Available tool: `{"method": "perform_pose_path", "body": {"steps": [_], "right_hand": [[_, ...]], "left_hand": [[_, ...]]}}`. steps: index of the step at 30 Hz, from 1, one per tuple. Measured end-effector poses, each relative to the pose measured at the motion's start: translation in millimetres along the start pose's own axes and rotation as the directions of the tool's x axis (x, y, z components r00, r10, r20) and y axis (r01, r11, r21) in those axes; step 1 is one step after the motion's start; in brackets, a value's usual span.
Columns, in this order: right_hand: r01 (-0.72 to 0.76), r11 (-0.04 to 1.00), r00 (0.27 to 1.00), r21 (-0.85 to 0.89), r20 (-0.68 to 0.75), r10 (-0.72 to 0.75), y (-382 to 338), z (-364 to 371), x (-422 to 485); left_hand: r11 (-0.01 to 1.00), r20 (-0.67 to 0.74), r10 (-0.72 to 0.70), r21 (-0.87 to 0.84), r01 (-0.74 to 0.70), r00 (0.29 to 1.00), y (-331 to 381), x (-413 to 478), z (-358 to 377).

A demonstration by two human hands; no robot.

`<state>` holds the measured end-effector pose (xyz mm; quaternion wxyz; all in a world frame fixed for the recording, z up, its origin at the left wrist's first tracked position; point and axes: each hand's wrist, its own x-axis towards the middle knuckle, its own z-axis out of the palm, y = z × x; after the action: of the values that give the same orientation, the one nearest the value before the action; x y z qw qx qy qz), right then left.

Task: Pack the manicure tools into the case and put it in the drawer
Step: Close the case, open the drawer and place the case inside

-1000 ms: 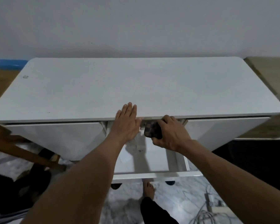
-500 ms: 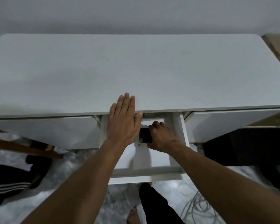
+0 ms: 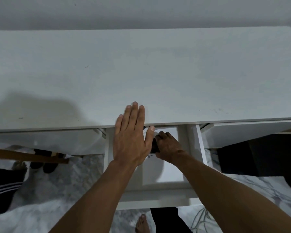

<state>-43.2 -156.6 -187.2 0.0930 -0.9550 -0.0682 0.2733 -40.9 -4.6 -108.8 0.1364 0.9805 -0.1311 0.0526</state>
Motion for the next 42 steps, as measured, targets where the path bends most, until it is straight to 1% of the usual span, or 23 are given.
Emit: {"method": "perform_pose_path", "body": {"steps": [6,9,11,14,16,21,24,26,28,31,34,36,39,42], "right_hand": [[-0.068,0.997,0.997,0.031,-0.021,0.068,-7.7,-16.8,-14.4],[-0.083,0.994,0.99,0.071,-0.111,0.091,-12.5,-28.1,-41.9],[-0.082,0.993,0.98,0.081,-0.177,0.095,-15.5,-31.2,-66.6],[-0.102,0.99,0.964,0.101,-0.237,0.124,-23.8,-30.4,-109.8],[-0.117,0.985,0.957,0.13,-0.251,0.146,-30.5,-27.9,-134.0],[-0.091,0.988,0.941,0.121,-0.316,0.125,-50.6,-5.8,-197.8],[-0.083,0.993,0.935,0.084,-0.338,0.106,-57.8,12.1,-225.0],[-0.101,0.992,0.933,0.074,-0.338,0.121,-60.4,24.0,-237.7],[-0.132,0.988,0.941,0.08,-0.302,0.15,-62.5,35.3,-247.3],[-0.151,0.984,0.957,0.09,-0.236,0.169,-64.7,47.7,-253.7],[-0.143,0.985,0.963,0.095,-0.215,0.16,-63.8,50.2,-250.5],[-0.129,0.986,0.964,0.103,-0.218,0.149,-60.5,45.4,-243.2],[-0.114,0.99,0.963,0.085,-0.237,0.132,-53.0,33.2,-221.8],[-0.138,0.988,0.948,0.061,-0.281,0.15,-48.2,16.5,-194.9]], "left_hand": [[1.0,0.04,0.001,0.005,-0.001,0.999,-1.4,0.6,-3.2],[1.0,0.127,-0.005,0.005,0.004,0.992,1.1,1.8,-15.5],[0.998,0.162,0.002,-0.06,0.007,0.987,2.3,-5.9,-24.9],[0.988,0.174,0.045,-0.152,-0.018,0.984,5.2,-52.1,-38.3],[0.984,0.217,0.072,-0.176,-0.033,0.974,6.5,-90.5,-37.9],[0.993,0.268,0.06,-0.114,-0.031,0.962,5.1,-176.8,-33.4],[0.997,0.262,0.06,-0.064,-0.045,0.963,3.4,-209.2,-31.5],[0.998,0.259,0.054,-0.036,-0.046,0.964,3.6,-225.8,-30.4],[0.999,0.262,0.041,0.009,-0.045,0.964,4.8,-237.9,-28.8],[0.999,0.259,0.001,0.048,-0.013,0.966,9.4,-246.4,-27.0],[0.998,0.251,-0.019,0.064,0.003,0.968,14.6,-245.9,-23.7],[0.998,0.261,-0.008,0.06,-0.008,0.965,14.9,-237.7,-21.0],[0.997,0.282,-0.03,0.072,0.01,0.959,11.8,-209.8,-19.9],[0.997,0.276,-0.028,0.078,0.006,0.961,7.5,-173.3,-17.9]]}}
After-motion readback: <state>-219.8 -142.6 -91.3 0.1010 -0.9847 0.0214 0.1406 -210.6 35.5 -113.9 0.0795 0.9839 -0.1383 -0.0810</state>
